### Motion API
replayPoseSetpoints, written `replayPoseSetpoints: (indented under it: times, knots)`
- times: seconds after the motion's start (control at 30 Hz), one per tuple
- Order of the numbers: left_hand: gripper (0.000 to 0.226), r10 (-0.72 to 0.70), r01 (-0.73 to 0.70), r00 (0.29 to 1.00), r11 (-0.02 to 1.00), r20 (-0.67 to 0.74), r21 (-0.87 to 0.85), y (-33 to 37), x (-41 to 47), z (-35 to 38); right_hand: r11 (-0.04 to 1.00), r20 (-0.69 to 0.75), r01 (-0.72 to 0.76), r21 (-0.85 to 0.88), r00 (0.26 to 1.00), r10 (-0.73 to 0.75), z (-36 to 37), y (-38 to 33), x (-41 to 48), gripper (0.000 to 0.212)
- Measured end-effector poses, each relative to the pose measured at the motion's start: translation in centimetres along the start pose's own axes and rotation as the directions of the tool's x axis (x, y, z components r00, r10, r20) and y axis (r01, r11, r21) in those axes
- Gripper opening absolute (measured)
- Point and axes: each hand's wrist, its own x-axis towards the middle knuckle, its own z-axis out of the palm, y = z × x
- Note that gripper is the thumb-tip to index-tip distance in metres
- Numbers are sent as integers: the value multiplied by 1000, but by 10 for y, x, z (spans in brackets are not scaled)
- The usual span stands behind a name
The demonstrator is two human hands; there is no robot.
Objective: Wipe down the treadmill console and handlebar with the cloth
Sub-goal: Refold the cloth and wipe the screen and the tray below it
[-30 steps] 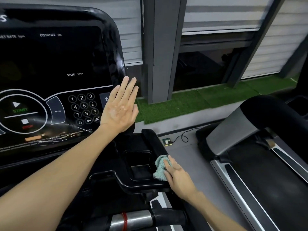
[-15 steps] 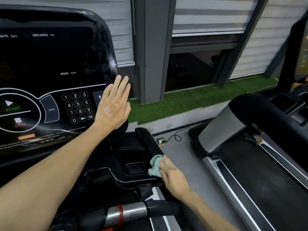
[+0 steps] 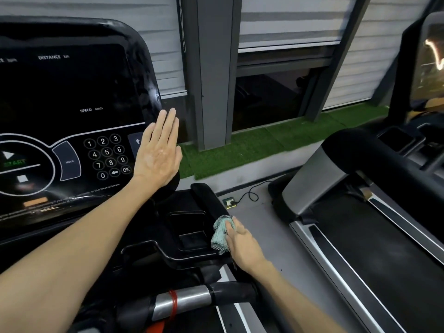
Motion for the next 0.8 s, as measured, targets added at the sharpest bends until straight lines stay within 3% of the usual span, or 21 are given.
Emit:
replayPoseSetpoints:
  times: [0.33, 0.63, 0.8]
  knots:
    - [65, -114, 116, 993, 992, 43, -50, 30, -55, 17, 991, -7, 113, 74, 994, -113, 8, 45, -87, 47]
    - [68, -78, 86, 994, 992, 81, -95, 27, -54, 13, 1000, -7, 30, -1, 1000, -30, -10, 3, -28, 46]
    - [70, -64, 75, 992, 992, 107, -98, 28, -56, 11, 992, -56, 82, 100, 996, -76, 3, 30, -58, 47]
